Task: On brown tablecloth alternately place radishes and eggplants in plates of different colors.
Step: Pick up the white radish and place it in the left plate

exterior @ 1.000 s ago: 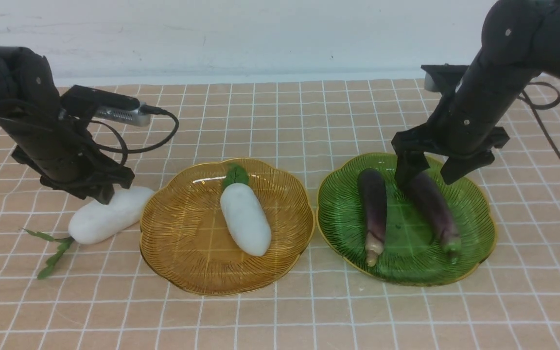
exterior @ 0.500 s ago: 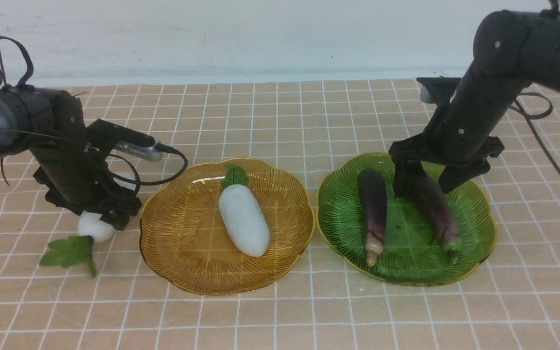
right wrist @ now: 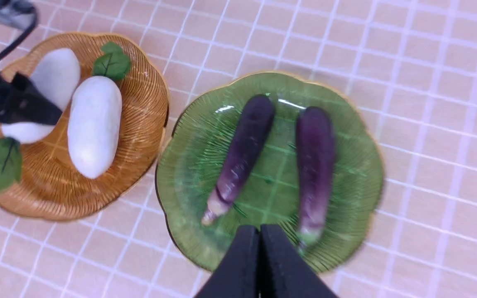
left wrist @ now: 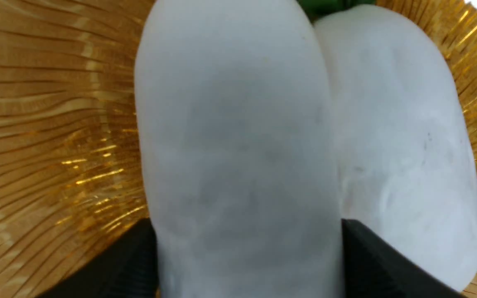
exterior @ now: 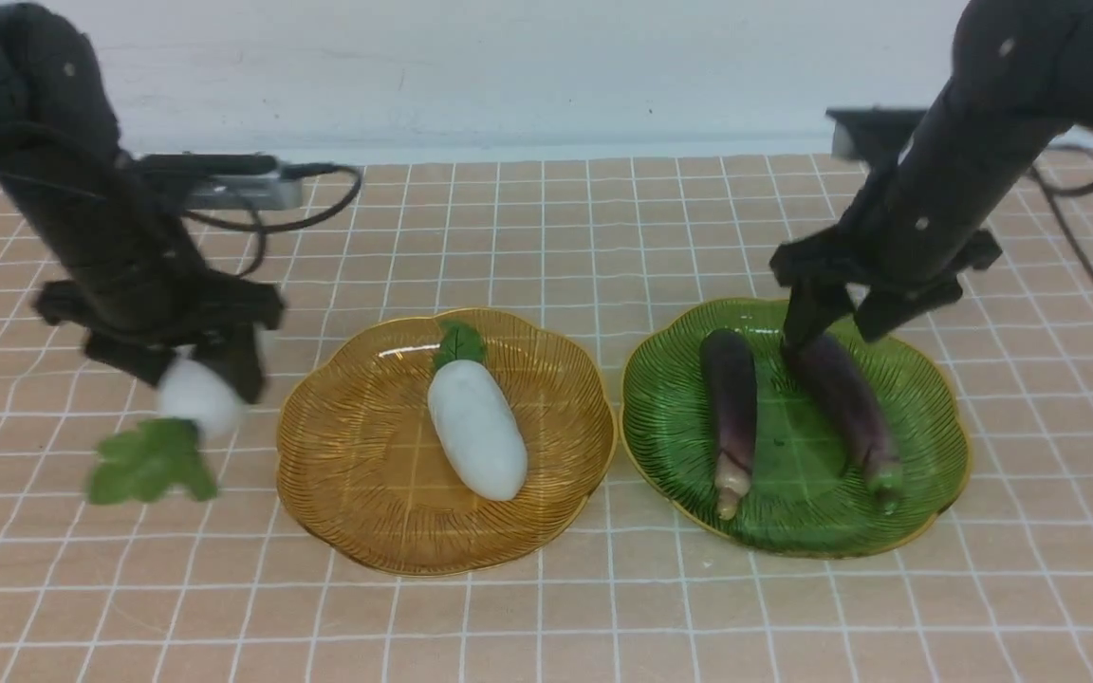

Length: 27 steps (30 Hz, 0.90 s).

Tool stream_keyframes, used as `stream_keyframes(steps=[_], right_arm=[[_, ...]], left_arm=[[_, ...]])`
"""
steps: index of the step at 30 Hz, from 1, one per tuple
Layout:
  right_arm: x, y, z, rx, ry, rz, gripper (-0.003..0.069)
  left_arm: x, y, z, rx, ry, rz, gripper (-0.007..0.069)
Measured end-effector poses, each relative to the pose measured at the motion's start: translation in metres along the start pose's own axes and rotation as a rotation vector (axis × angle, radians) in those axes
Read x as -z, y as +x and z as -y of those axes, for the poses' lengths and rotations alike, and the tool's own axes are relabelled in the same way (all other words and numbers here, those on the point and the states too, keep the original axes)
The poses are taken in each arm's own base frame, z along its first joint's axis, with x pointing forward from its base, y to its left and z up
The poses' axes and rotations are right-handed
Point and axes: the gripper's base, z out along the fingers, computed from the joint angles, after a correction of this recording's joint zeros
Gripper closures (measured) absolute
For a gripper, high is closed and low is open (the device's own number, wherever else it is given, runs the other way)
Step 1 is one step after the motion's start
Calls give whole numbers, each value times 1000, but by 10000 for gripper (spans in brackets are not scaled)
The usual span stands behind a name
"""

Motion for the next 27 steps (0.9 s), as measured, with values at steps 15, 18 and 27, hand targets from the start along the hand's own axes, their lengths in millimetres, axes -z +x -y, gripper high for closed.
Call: stream_keyframes(steps=[15, 18, 27], right_arm=[[107, 239, -3, 65, 75, 638, 674], [72, 269, 1, 59, 66, 783, 674], [18, 243, 6, 36, 46, 745, 674]], left_arm=[[23, -11, 8, -21, 9, -6, 197], [37, -17, 12, -48, -4, -7, 341], [79, -18, 18, -102, -34, 36, 628]])
